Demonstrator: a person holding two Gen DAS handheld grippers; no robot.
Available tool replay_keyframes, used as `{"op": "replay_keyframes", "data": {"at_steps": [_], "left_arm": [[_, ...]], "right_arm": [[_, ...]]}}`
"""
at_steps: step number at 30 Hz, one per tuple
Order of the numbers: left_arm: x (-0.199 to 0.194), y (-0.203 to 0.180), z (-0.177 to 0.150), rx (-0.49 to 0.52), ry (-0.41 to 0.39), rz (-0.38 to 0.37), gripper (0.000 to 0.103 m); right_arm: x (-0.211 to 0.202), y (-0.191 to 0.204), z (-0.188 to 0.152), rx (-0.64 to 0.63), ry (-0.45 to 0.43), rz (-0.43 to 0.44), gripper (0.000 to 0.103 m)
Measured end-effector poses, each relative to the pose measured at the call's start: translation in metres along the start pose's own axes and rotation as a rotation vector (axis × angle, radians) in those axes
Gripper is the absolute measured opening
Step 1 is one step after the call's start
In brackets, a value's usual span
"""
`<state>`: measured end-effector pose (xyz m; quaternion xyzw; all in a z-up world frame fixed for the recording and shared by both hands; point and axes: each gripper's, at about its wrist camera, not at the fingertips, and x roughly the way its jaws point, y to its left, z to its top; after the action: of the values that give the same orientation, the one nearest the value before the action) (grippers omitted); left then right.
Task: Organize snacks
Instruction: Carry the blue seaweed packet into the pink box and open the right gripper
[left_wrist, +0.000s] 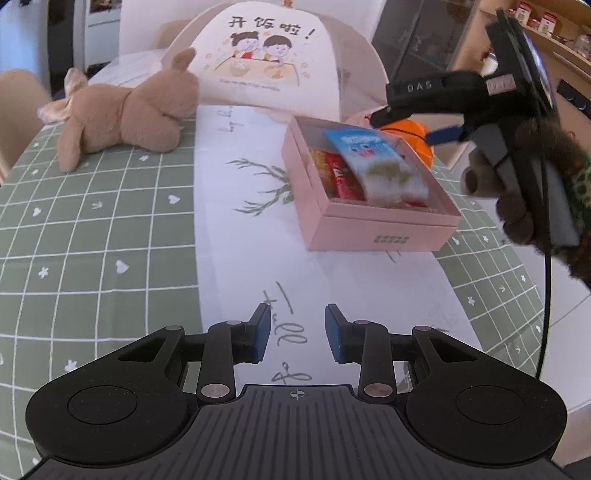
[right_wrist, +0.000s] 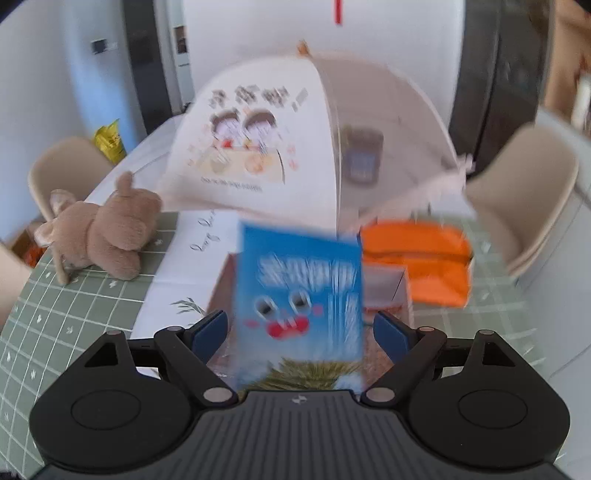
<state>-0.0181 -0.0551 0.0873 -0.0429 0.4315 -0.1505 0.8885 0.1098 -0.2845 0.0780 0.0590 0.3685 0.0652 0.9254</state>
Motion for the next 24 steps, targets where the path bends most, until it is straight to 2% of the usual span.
{"op": "replay_keyframes", "data": {"at_steps": [3, 6, 9, 11, 13, 16, 21, 23, 24], "left_arm": [[0.012, 0.000, -0.003, -0.017, 0.015, 0.003, 0.036], [0.027, -0.004, -0.009, 0.014, -0.011, 0.028, 0.036], [0.040, -0.007, -0.018, 0.034, -0.019, 0.051, 0.036], [0.050, -0.009, -0.025, 0.041, -0.022, 0.075, 0.036], [0.060, -0.012, -0.031, 0.056, -0.034, 0.104, 0.036], [0.067, -0.019, -0.037, 0.098, -0.098, 0.127, 0.038], [0.074, -0.035, -0.044, 0.174, -0.155, 0.152, 0.049], [0.075, -0.036, -0.048, 0.160, -0.180, 0.154, 0.051], [0.075, -0.037, -0.049, 0.153, -0.189, 0.155, 0.052]], "right_arm": [[0.002, -0.012, -0.015, 0.041, -0.010, 0.072, 0.087], [-0.012, -0.021, -0.030, 0.049, -0.060, 0.067, 0.087], [-0.027, -0.031, -0.059, 0.088, -0.081, 0.075, 0.087], [-0.036, -0.030, -0.090, 0.086, -0.096, 0.039, 0.087], [-0.042, -0.024, -0.128, 0.061, -0.117, -0.033, 0.087], [-0.038, -0.010, -0.172, -0.001, -0.094, -0.092, 0.087], [-0.020, -0.002, -0.199, -0.019, -0.008, -0.097, 0.089], [-0.019, 0.000, -0.205, -0.031, -0.045, -0.114, 0.093], [-0.017, -0.001, -0.205, -0.027, -0.052, -0.126, 0.098]]}}
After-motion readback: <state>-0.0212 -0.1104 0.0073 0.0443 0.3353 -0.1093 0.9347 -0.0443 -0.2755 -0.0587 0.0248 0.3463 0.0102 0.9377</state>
